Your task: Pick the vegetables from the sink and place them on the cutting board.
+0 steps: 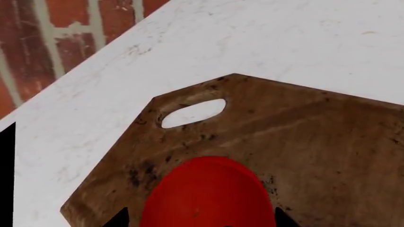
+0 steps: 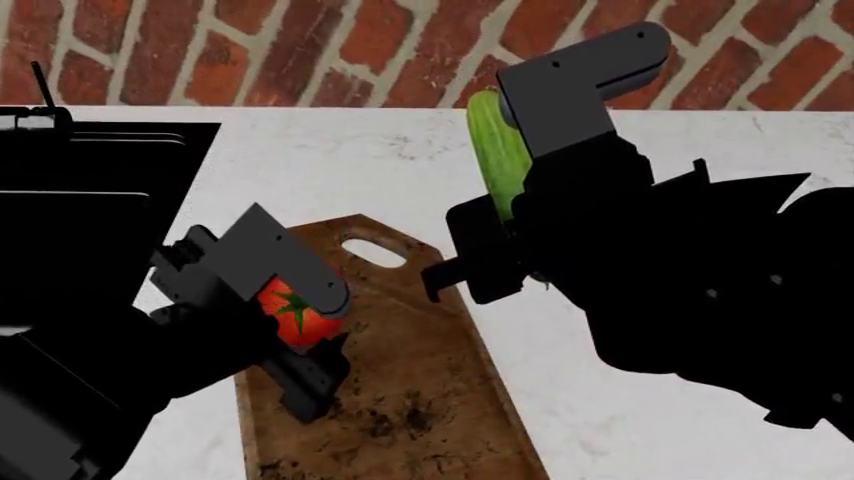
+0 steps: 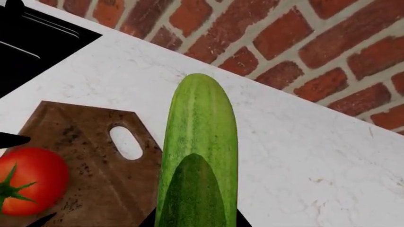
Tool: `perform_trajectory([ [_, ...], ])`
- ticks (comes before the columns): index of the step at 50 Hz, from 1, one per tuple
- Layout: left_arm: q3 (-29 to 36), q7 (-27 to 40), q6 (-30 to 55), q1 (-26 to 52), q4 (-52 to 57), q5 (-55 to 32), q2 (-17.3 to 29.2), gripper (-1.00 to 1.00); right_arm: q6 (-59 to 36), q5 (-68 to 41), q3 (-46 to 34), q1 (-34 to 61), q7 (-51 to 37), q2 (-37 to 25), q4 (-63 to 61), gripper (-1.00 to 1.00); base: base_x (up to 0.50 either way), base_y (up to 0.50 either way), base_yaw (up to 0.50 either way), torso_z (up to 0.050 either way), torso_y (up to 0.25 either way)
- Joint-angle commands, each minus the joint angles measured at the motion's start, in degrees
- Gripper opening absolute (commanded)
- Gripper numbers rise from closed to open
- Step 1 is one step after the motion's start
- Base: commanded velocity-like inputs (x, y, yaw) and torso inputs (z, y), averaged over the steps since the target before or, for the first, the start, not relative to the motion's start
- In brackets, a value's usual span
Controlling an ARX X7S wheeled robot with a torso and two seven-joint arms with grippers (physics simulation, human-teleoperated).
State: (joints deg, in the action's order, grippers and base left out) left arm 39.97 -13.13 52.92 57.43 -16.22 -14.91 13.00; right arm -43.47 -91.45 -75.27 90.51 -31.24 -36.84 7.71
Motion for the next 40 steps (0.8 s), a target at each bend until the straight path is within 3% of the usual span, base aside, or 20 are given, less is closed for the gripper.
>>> perform_trajectory([
  [1, -0.6, -0.8, 0.2, -0.1, -1.3, 0.8, -1.2, 1.00, 0.1, 3.7, 1.6, 0.6, 3.2, 1.6, 0.2, -1.00, 0.00, 0.00, 0.00, 0.000, 0.000],
  [8, -0.5, -0.4, 0.6, 0.2, 0.4, 0.7, -0.8, 1.00, 0.0, 3.6, 1.7, 0.6, 3.2, 1.5, 0.0, -1.00, 0.00, 0.00, 0.00, 0.000, 0.000],
  [15, -5.6, 1.1, 5.9, 1.3, 12.5, -2.3, 0.9, 1.00, -0.4, 3.0, 1.9, 0.7, 2.5, 1.0, -0.6, -1.00, 0.00, 0.00, 0.00, 0.000, 0.000],
  [24, -11.2, 2.8, 8.8, 3.1, 19.3, -4.6, 1.7, 1.00, -0.8, 2.1, 2.2, 0.7, 1.6, 0.8, -1.3, -1.00, 0.00, 0.00, 0.00, 0.000, 0.000],
  [32, -20.6, 10.7, 3.1, -2.5, 27.0, -3.6, 2.2, 1.00, -5.6, -2.7, 1.9, 2.4, -0.3, 1.3, -1.3, -1.00, 0.00, 0.00, 0.00, 0.000, 0.000],
  [40, -28.3, 18.1, 3.5, -8.6, 35.9, -3.1, 2.7, 1.00, -11.4, -9.6, 1.1, 3.4, 2.6, 4.9, 4.5, -1.00, 0.00, 0.00, 0.00, 0.000, 0.000],
])
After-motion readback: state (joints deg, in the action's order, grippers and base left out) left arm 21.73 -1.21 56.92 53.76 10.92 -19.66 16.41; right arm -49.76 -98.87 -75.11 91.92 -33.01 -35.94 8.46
